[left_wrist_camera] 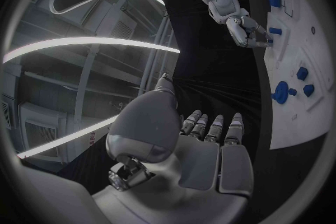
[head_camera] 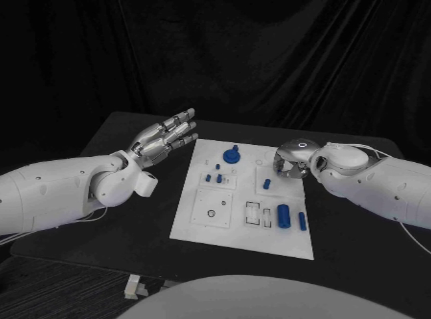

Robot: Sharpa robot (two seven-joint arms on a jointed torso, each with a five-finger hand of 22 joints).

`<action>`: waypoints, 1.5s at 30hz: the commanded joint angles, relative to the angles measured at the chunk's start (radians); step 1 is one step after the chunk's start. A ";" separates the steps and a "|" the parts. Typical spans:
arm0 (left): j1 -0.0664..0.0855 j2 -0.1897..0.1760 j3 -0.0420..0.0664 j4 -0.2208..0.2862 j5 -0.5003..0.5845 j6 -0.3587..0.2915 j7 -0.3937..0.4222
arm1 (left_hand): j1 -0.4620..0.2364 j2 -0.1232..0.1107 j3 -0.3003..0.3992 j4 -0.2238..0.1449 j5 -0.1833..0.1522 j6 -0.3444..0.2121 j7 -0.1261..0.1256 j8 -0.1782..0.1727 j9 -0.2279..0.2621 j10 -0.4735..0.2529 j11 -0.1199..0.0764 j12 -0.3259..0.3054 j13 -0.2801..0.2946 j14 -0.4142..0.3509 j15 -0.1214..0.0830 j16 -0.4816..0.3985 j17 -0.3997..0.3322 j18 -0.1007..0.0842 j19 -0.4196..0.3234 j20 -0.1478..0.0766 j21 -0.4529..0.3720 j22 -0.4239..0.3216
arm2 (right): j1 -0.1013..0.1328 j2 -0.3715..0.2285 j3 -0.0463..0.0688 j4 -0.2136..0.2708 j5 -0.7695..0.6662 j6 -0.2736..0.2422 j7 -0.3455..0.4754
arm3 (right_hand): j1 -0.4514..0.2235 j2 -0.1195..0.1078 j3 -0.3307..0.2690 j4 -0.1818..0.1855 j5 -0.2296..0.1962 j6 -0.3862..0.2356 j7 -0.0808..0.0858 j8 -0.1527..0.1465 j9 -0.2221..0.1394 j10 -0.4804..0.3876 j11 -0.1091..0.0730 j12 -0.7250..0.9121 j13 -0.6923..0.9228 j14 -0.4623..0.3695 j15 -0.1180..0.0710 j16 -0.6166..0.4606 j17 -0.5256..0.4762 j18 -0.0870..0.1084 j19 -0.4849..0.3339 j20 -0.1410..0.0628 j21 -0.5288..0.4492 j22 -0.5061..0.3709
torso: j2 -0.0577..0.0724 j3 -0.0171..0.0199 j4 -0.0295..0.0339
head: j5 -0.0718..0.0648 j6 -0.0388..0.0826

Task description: Assemble the parts on the task board

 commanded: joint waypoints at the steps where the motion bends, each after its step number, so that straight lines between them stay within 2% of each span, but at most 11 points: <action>1: -0.002 0.002 0.001 -0.001 0.008 0.006 0.031 | 0.016 -0.002 0.001 -0.010 0.015 0.008 0.001 0.006 0.001 -0.002 0.007 -0.003 -0.001 0.000 0.009 -0.004 -0.001 0.017 -0.002 0.009 0.000 0.001 | -0.002 -0.003 0.001 0.002 0.000 -0.025 -0.001 | 0.013 0.003 0.006 -0.007 0.010 0.006 0.004 0.006 0.003 0.010 -0.002 -0.005 0.000 0.029 0.003 0.001 0.000 0.016 -0.003 -0.002 -0.003 0.168 | 0.000 -0.0001 -0.0004 | 0.004 0.000; 10: -0.002 -0.001 0.001 -0.001 0.008 0.005 0.024 | 0.022 0.000 0.001 -0.015 0.022 0.010 0.003 0.006 0.001 -0.002 0.009 -0.003 -0.001 0.000 0.011 -0.004 -0.001 0.017 -0.001 0.011 0.001 0.005 | -0.001 -0.013 0.001 0.016 0.030 -0.058 0.011 | 0.040 -0.001 0.025 -0.036 0.018 0.016 0.010 0.009 0.015 0.034 -0.002 -0.008 0.001 0.028 0.004 0.004 0.005 0.017 -0.005 0.000 -0.004 0.168 | 0.000 -0.0003 0.0007 | 0.010 0.000; 17: -0.002 -0.001 0.001 -0.004 0.008 0.006 0.020 | 0.027 0.001 0.000 -0.020 0.026 0.010 0.007 0.006 0.001 -0.002 0.011 -0.003 -0.001 0.000 0.015 -0.004 -0.001 0.017 0.000 0.016 0.002 0.008 | 0.003 -0.023 0.001 0.027 0.037 -0.078 0.009 | 0.044 -0.001 0.028 -0.040 0.017 0.016 0.012 0.008 0.017 0.039 -0.002 -0.008 0.001 0.029 0.005 0.006 0.008 0.016 -0.005 0.001 -0.004 0.168 | -0.002 -0.0003 -0.0002 | 0.010 0.000; 29: -0.002 0.002 0.001 -0.009 0.008 0.013 0.011 | 0.039 0.004 0.000 -0.032 0.036 0.015 0.013 0.007 0.002 -0.002 0.017 -0.003 -0.001 0.000 0.023 -0.004 -0.001 0.017 0.002 0.025 0.003 0.012 | 0.035 -0.057 0.001 0.088 0.039 -0.113 -0.001 | 0.041 -0.005 0.028 -0.041 0.009 0.018 0.012 0.007 0.019 0.046 -0.002 -0.009 0.001 0.029 0.004 0.008 0.011 0.016 -0.005 0.001 -0.003 0.169 | -0.001 -0.0010 0.0002 | 0.011 0.000; 32: -0.002 0.001 0.001 -0.009 0.008 0.013 0.009 | 0.041 0.005 0.000 -0.035 0.038 0.016 0.014 0.007 0.002 -0.002 0.018 -0.003 -0.001 0.000 0.025 -0.004 -0.001 0.017 0.003 0.027 0.003 0.013 | 0.047 -0.071 0.001 0.117 0.039 -0.118 -0.008 | 0.040 -0.005 0.028 -0.041 0.009 0.018 0.012 0.007 0.020 0.047 -0.002 -0.009 0.001 0.029 0.004 0.007 0.010 0.016 -0.005 0.001 -0.003 0.169 | -0.001 -0.0011 0.0001 | 0.013 0.000; 37: -0.002 0.002 0.001 -0.011 0.008 0.013 0.007 | 0.042 0.005 0.000 -0.036 0.039 0.015 0.014 0.007 0.002 -0.002 0.018 -0.003 -0.001 0.000 0.025 -0.004 -0.001 0.017 0.003 0.028 0.004 0.013 | 0.070 -0.101 0.001 0.204 0.039 -0.117 -0.027 | 0.038 -0.008 0.027 -0.041 0.004 0.017 0.011 0.006 0.020 0.048 -0.002 -0.010 0.001 0.030 0.004 0.008 0.011 0.016 -0.005 0.001 -0.003 0.169 | -0.001 -0.0005 -0.0001 | 0.017 0.000; 42: -0.004 0.005 0.001 -0.015 0.008 0.016 0.005 | 0.043 0.006 0.000 -0.037 0.041 0.015 0.015 0.007 0.002 -0.002 0.019 -0.003 -0.001 0.000 0.026 -0.004 -0.001 0.017 0.003 0.028 0.003 0.012 | 0.079 -0.120 0.001 0.310 0.039 -0.100 -0.047 | 0.040 -0.014 0.030 -0.044 -0.004 0.011 0.011 0.001 0.020 0.051 -0.003 -0.012 0.001 0.031 0.003 0.012 0.017 0.016 -0.004 0.000 0.001 0.170 | -0.001 -0.0005 0.0000 | 0.021 0.000; 45: -0.005 0.006 0.001 -0.016 0.008 0.017 0.004 | 0.044 0.007 0.000 -0.038 0.041 0.013 0.014 0.007 0.002 -0.002 0.019 -0.003 -0.001 0.000 0.026 -0.004 -0.001 0.017 0.003 0.028 0.003 0.012 | 0.080 -0.121 0.001 0.352 0.039 -0.093 -0.054 | 0.042 -0.017 0.032 -0.047 -0.005 0.005 0.012 -0.005 0.019 0.058 -0.004 -0.012 0.001 0.032 0.003 0.013 0.019 0.016 -0.003 0.000 0.003 0.170 | -0.001 -0.0004 0.0004 | 0.025 0.000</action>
